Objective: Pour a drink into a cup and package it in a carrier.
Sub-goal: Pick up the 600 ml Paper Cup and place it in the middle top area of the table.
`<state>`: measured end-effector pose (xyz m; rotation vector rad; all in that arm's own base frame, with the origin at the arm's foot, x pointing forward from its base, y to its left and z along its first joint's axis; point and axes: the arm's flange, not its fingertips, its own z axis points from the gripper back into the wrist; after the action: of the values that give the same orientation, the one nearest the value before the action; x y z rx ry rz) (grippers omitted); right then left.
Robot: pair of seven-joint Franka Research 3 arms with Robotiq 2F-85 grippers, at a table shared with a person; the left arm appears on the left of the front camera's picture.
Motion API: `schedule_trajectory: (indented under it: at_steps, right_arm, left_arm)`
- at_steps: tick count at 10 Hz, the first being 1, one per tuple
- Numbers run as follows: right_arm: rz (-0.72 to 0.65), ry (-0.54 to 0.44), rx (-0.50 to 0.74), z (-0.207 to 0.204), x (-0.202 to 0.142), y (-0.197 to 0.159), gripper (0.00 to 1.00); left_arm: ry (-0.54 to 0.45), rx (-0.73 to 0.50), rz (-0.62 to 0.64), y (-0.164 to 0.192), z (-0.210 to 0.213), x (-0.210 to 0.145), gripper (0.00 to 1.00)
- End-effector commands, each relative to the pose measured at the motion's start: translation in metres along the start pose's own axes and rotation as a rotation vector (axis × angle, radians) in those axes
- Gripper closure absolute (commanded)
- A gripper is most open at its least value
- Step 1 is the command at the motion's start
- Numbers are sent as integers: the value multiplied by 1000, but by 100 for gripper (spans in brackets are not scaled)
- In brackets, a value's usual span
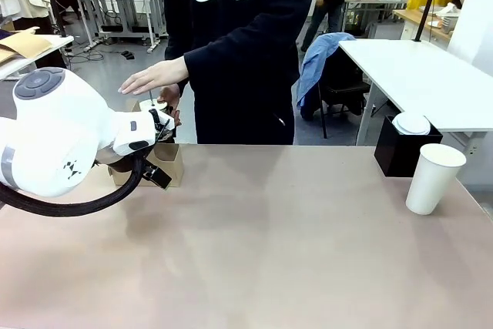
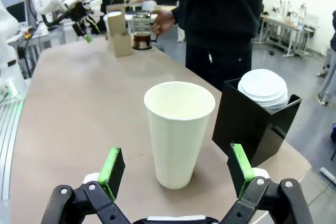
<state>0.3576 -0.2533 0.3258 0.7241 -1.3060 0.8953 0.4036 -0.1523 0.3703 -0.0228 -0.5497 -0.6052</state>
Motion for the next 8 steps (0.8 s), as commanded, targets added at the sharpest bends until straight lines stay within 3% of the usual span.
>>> schedule_trajectory:
  at_steps: [1,3,8]
  right_arm:
    - [12,-25,-3,5,-1,9,0]
    - [-21,-22,34,-14,-17,-7,0]
    - [-33,-94,107,-36,-51,5,0]
  left_arm:
    - [-1,-1,1,0,0,0,0]
    - [-1,-1,1,0,0,0,0]
    - [-1,-1,1,0,0,0,0]
